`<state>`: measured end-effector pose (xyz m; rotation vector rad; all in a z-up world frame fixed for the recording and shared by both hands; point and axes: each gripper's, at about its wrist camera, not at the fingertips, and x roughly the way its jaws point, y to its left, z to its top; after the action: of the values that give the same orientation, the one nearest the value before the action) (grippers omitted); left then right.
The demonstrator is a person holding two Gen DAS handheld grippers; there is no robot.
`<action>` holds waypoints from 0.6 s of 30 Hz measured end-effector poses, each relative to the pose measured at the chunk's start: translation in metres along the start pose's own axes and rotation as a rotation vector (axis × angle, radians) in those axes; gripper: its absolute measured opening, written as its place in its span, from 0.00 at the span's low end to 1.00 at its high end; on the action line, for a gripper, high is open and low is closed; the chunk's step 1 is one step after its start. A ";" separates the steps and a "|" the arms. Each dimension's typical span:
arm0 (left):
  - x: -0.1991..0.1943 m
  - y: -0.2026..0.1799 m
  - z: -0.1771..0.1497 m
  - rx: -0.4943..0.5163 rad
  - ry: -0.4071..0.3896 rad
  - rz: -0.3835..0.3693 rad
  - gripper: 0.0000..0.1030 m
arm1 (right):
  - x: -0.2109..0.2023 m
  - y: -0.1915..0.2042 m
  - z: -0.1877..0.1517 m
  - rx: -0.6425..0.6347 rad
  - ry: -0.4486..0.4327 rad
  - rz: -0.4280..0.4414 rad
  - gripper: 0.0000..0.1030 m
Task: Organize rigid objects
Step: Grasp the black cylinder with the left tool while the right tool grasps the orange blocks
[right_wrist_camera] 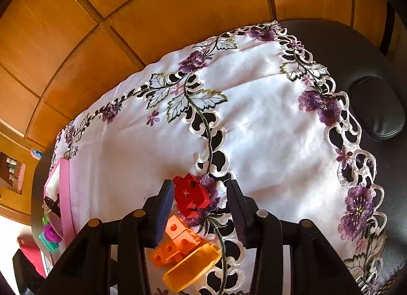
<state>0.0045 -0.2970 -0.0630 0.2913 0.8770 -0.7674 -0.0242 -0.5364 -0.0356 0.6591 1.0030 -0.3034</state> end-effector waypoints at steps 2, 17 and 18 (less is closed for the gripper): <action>0.005 0.002 -0.002 -0.011 0.017 0.005 0.43 | 0.007 0.007 -0.004 -0.032 0.052 0.040 0.42; 0.012 0.003 -0.013 -0.014 0.020 -0.002 0.43 | 0.035 0.062 -0.037 -0.385 0.171 -0.087 0.18; 0.012 0.003 -0.013 -0.015 0.019 -0.003 0.43 | 0.034 0.064 -0.037 -0.398 0.161 -0.076 0.18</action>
<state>0.0038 -0.2938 -0.0811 0.2842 0.9013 -0.7618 0.0019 -0.4613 -0.0542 0.2870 1.2031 -0.1115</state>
